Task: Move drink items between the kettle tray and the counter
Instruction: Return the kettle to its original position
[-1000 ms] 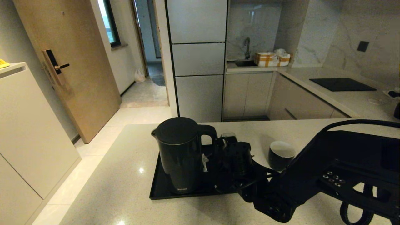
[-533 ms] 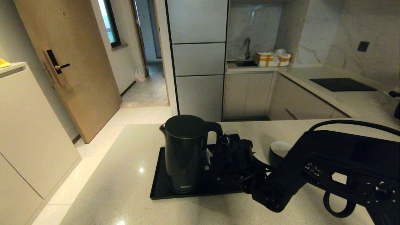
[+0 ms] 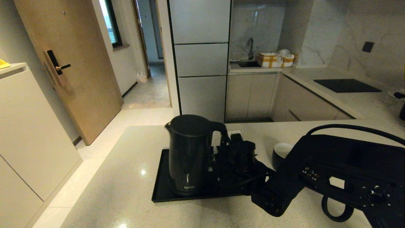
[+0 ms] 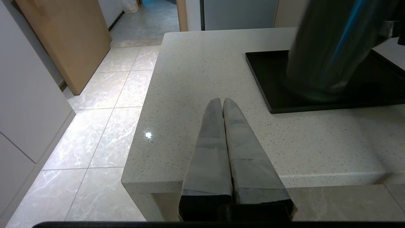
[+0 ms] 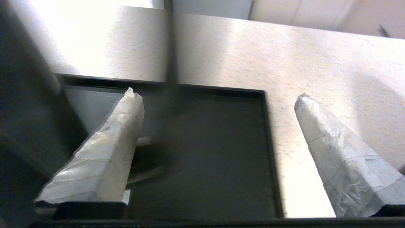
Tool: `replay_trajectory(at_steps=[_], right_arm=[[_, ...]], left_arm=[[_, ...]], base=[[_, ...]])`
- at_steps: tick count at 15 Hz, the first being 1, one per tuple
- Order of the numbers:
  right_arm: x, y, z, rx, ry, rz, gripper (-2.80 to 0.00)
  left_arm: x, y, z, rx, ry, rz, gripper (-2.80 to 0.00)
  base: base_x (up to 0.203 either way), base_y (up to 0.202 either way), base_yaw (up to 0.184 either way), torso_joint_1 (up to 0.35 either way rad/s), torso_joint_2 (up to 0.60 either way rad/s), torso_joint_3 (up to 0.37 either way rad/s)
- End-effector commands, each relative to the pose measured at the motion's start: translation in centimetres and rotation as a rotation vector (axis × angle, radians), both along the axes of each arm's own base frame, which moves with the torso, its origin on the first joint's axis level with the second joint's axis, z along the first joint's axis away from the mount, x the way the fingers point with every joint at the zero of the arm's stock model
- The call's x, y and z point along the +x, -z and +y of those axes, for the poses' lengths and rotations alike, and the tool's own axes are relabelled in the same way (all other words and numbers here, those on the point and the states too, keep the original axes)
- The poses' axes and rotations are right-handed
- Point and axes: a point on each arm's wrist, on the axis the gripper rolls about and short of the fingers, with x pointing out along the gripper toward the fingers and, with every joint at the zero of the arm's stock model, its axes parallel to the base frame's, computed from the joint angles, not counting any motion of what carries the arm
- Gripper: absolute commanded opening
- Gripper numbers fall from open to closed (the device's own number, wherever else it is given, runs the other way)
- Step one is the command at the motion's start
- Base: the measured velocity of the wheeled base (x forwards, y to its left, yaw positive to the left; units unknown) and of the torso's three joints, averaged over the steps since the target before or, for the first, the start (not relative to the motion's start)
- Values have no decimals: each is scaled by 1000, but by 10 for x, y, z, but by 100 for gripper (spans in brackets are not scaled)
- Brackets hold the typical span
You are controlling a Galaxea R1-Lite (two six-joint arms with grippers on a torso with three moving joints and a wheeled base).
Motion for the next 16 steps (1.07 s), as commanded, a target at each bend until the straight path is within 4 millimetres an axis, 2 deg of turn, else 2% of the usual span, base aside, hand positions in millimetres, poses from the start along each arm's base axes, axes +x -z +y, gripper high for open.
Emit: replay_trajectory(at_steps=[1,7,13,16], right_arm=[[-4,-2,6,9,-15,-10,0],[-14,-4,15,13,-41,-13,0],[-31,-13,3,62,-124,-17,0],[-43,4,-7,150,-249,16,0]], left_arm=[[0,0,0,1,0,-1,-280],[0,0,0,1,0,-1,-280],[0,0,0,1,0,-1,-280],[0,0,0,1,0,-1,-280]], base=[[0,0,0,0,0,0],[0,0,0,0,0,0],[0,0,0,0,0,0],[0,0,0,0,0,0]])
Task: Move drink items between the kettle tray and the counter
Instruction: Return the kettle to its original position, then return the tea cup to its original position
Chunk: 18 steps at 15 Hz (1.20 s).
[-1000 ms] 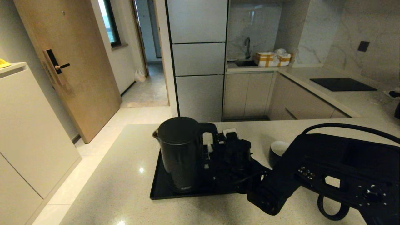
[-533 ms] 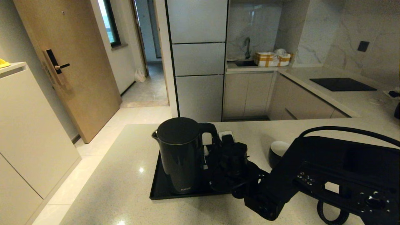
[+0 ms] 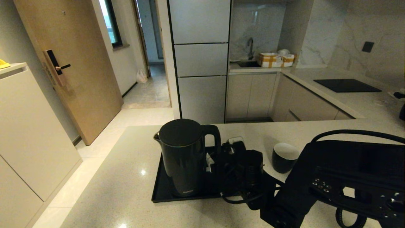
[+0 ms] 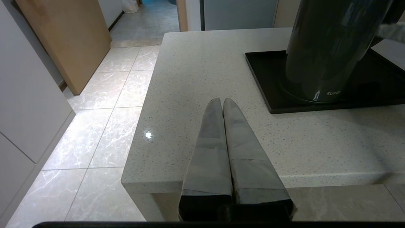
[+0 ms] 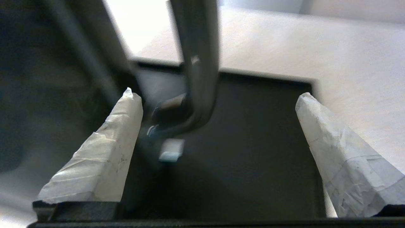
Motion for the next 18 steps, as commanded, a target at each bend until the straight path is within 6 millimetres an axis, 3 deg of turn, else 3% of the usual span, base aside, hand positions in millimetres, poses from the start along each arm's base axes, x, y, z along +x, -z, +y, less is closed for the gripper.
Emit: replay_trajectory(at_steps=[1,7,12,15,16,18], right_arm=[[-4,9,-6,46,-70,0,0],[0,3,-13,65,-62,-20,0],[-14,-67,-27,126,-62,-88,0],[-22,-88,-34,127,-60,-63,0],[-27,-105,-39,141,-60,-73,0],[-47,-158,-57,197,-60,-117,0]], left_arm=[[0,0,0,0,0,0,-280],[0,0,0,0,0,0,-280],[0,0,0,0,0,0,-280],[0,0,0,0,0,0,-280],[0,0,0,0,0,0,-280],[0,0,0,0,0,0,-280]], base=[[0,0,0,0,0,0],[0,0,0,0,0,0],[0,0,0,0,0,0],[0,0,0,0,0,0],[0,0,0,0,0,0],[0,0,0,0,0,0]])
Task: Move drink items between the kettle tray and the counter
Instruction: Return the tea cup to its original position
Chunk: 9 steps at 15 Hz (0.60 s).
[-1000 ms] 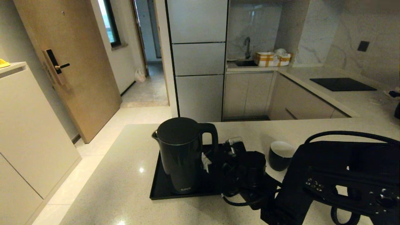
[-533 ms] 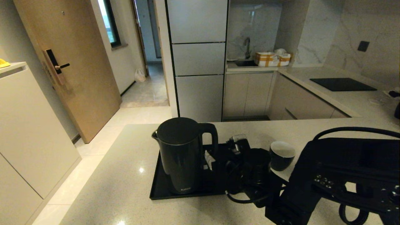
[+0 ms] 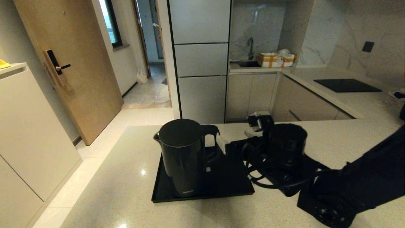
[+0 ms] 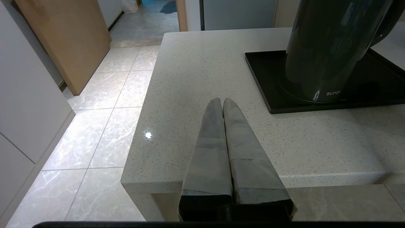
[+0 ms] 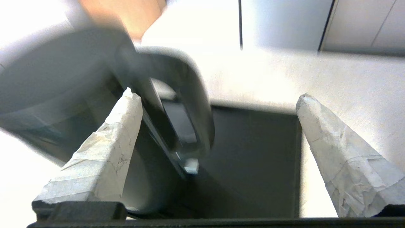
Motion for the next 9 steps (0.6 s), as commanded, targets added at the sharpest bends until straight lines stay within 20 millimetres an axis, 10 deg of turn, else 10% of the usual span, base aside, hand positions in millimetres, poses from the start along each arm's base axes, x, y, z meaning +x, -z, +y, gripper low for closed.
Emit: replay_trajectory(at_steps=[1,5,6,9], right_arm=[[-28,-72,-25,91,5,-77,0],[-39,-91,-52,91,83,96,0],[-45,-97,-59,77,99,113,-280],[-78,-116,-92,29,183,169,-280]], left_arm=[[0,0,0,0,0,0,-280],[0,0,0,0,0,0,-280],[0,0,0,0,0,0,-280],[0,0,0,0,0,0,-280]], base=[[0,0,0,0,0,0],[0,0,0,0,0,0],[0,0,0,0,0,0],[0,0,0,0,0,0]])
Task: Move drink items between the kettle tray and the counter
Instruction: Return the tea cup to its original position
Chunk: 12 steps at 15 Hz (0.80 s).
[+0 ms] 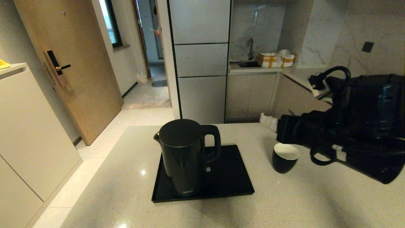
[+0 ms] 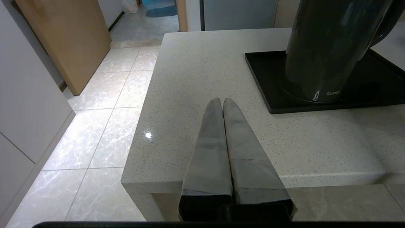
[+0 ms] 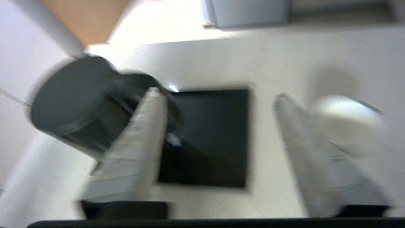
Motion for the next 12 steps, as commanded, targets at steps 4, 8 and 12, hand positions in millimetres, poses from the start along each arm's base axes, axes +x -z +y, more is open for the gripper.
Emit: replay_trajectory(at_steps=[4,8,12], right_arm=[[-50,32,-47,-153,127,216,-280],[-61,96,-57,-271,148,396,-280],[-37,141,-51,-250,206,414,0]], left_arm=[[0,0,0,0,0,0,-280],[0,0,0,0,0,0,-280],[0,0,0,0,0,0,-280]], base=[[0,0,0,0,0,0],[0,0,0,0,0,0],[0,0,0,0,0,0]])
